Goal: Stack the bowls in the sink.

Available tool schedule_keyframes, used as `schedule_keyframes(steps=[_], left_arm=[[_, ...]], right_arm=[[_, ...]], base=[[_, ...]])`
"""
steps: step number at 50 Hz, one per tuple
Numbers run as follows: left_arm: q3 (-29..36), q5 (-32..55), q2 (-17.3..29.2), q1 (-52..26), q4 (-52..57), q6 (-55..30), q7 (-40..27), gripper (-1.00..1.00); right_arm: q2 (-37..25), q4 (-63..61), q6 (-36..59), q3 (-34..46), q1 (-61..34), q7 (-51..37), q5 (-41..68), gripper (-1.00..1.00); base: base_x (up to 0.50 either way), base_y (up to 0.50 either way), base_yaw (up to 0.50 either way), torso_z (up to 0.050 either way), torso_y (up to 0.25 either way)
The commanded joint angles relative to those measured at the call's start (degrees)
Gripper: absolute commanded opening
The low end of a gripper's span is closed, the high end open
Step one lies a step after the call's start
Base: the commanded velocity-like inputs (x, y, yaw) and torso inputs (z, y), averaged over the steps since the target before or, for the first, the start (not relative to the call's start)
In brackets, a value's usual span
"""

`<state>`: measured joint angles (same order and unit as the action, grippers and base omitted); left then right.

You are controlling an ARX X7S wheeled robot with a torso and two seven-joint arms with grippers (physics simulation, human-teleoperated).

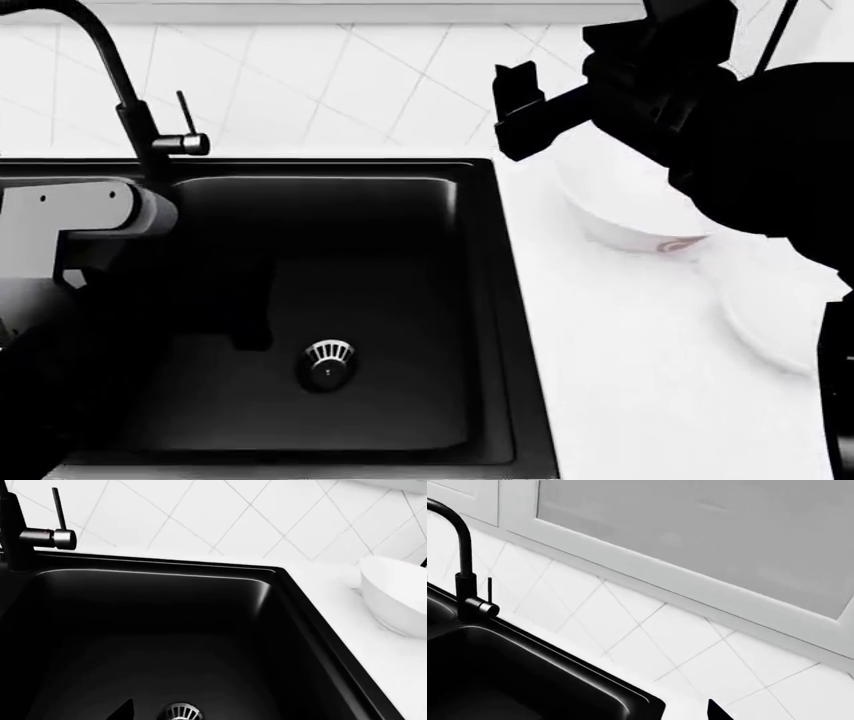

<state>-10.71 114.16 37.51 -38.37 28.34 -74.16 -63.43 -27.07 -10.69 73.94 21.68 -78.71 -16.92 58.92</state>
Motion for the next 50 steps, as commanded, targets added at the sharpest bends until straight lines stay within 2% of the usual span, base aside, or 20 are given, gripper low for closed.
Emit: schedule_keyframes(steps=[1,10,20,27,37,50], left_arm=[[0.11,-0.12,0.38,0.5,0.39,0.64,0.29,1.0],[0.3,-0.04,0.64,0.64,0.47,1.17,0.62,1.0],[0.48,-0.5,0.67,0.72,0.38,1.53,1.37,1.0],[0.24,-0.82,0.57,0.92,0.7,1.6,2.54,1.0],[-0.23,-1.15,0.72,1.45,1.22,1.94,3.5,1.0],[-0.19,-2.0,0.65,2.06,1.3,2.35,4.39,1.0]], right_arm=[[-0.2,0.1,-0.49,0.65,-0.25,0.05,-0.19,1.0],[0.24,1.59,-0.91,1.21,-0.82,-0.22,-0.83,1.0],[0.54,3.86,-0.42,1.96,-1.56,-1.54,-1.82,1.0],[0.23,7.12,1.21,6.23,-3.2,-0.53,-4.1,1.0],[-0.65,7.19,7.71,7.24,-4.41,-1.37,-1.26,1.0],[-1.47,6.95,9.26,9.77,-4.65,-0.72,-0.16,1.0]], base=[[0.5,-0.02,0.0,0.0,0.0],[0.42,-0.01,0.0,0.0,0.002],[0.0,0.0,0.0,0.0,0.0],[0.0,0.0,0.0,0.0,0.0],[0.0,0.0,0.0,0.0,0.0],[0.0,0.0,0.0,0.0,0.0]])
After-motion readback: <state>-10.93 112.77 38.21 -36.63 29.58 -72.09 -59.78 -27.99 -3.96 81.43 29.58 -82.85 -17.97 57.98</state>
